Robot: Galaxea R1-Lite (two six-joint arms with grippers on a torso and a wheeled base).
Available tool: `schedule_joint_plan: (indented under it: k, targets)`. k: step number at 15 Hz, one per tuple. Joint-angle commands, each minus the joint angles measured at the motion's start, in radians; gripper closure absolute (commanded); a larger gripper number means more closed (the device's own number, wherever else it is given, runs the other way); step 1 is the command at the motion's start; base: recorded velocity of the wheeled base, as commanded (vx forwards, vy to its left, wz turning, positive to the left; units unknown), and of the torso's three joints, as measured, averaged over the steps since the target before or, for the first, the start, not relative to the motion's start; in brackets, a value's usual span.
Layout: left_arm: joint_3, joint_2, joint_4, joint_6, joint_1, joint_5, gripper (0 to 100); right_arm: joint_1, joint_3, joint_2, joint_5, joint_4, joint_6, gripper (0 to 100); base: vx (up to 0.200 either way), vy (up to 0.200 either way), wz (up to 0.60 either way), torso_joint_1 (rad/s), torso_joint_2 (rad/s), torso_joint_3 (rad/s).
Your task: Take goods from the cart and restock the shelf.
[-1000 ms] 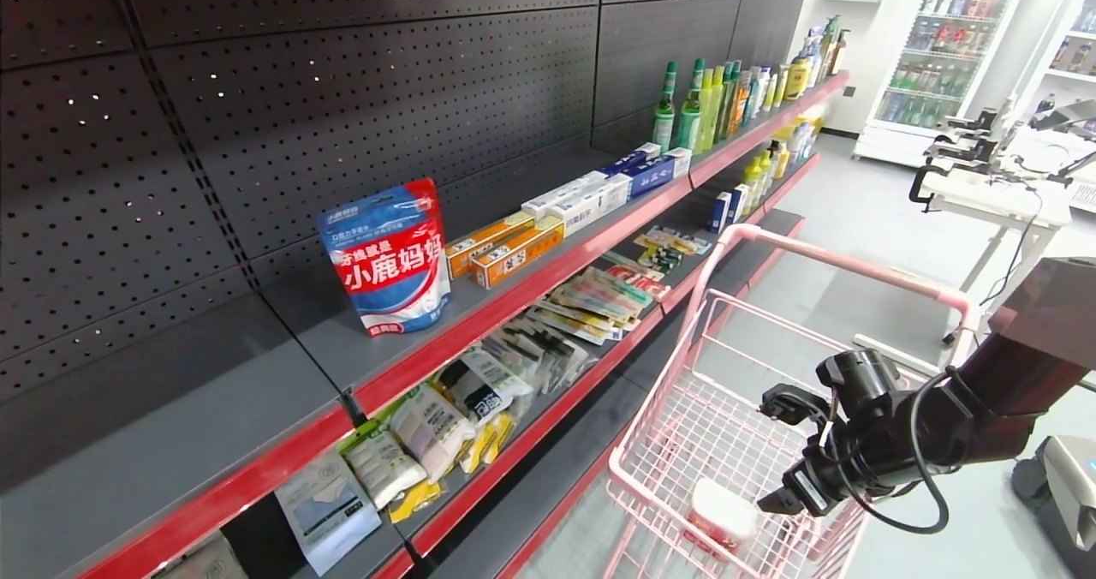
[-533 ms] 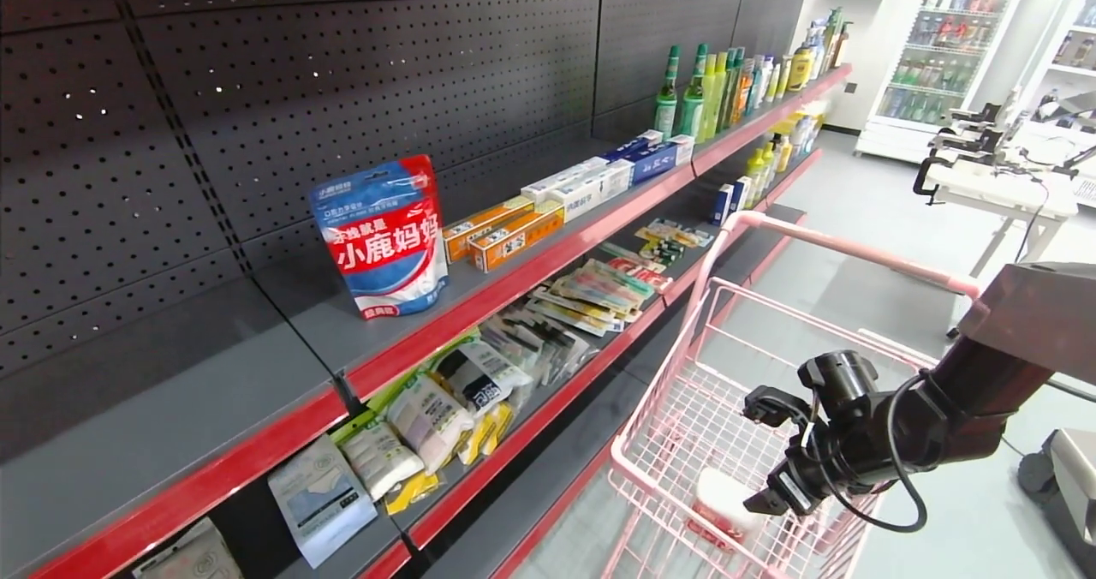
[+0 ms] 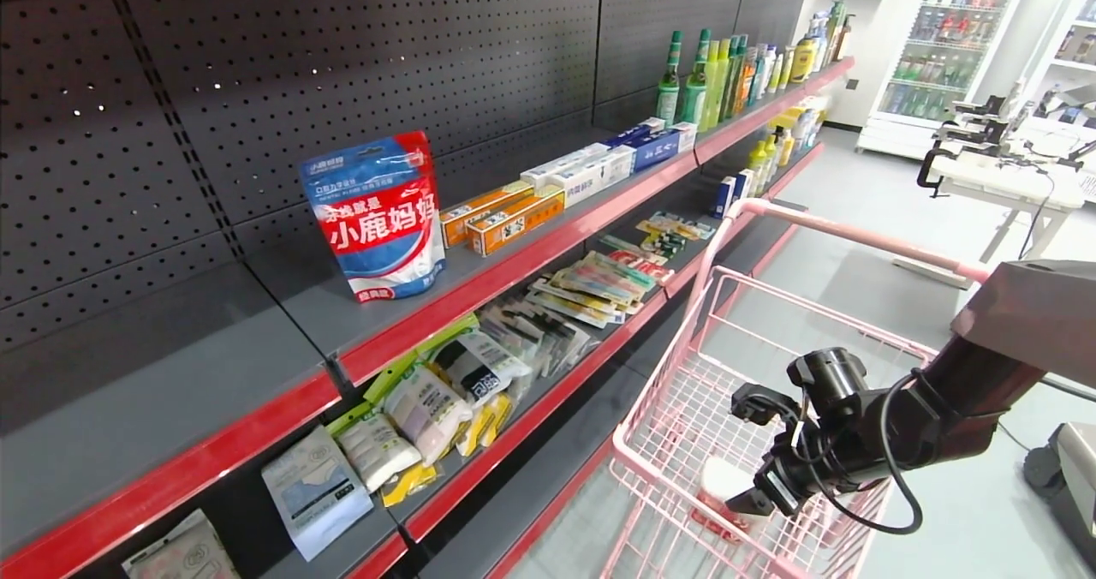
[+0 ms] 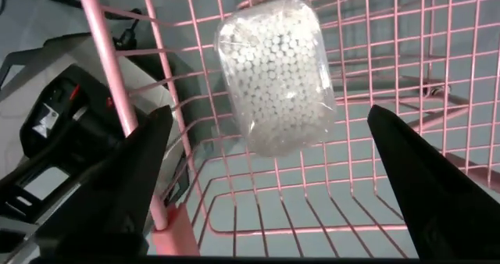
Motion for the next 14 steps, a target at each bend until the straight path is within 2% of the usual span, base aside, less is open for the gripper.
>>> schedule_joint_plan:
  k: [1,6,10,14]
  targets:
    - [0.000,0.001,0.000,0.001,0.000,-0.002,0,0.010,0.008,-0.017,0.006,-0.001,-0.001,0,0.000,0.000,0.00,0.000,0.00,0.000]
    - [-0.002,0.001,0.000,0.001,0.000,-0.007,0,0.010,-0.006,0.046,0.005,-0.001,-0.020,0,0.000,0.000,0.00,0.000,0.00,0.000]
    - [-0.002,0.001,0.000,0.001,0.000,-0.007,0,0.007,-0.026,0.061,0.010,-0.001,-0.022,0,0.000,0.000,0.00,-0.133,0.33,0.182]
    - [0.000,0.001,0.000,0.001,0.000,-0.007,0,-0.030,-0.044,0.064,0.013,0.001,-0.117,0,0.000,0.000,0.00,-0.127,0.32,0.190]
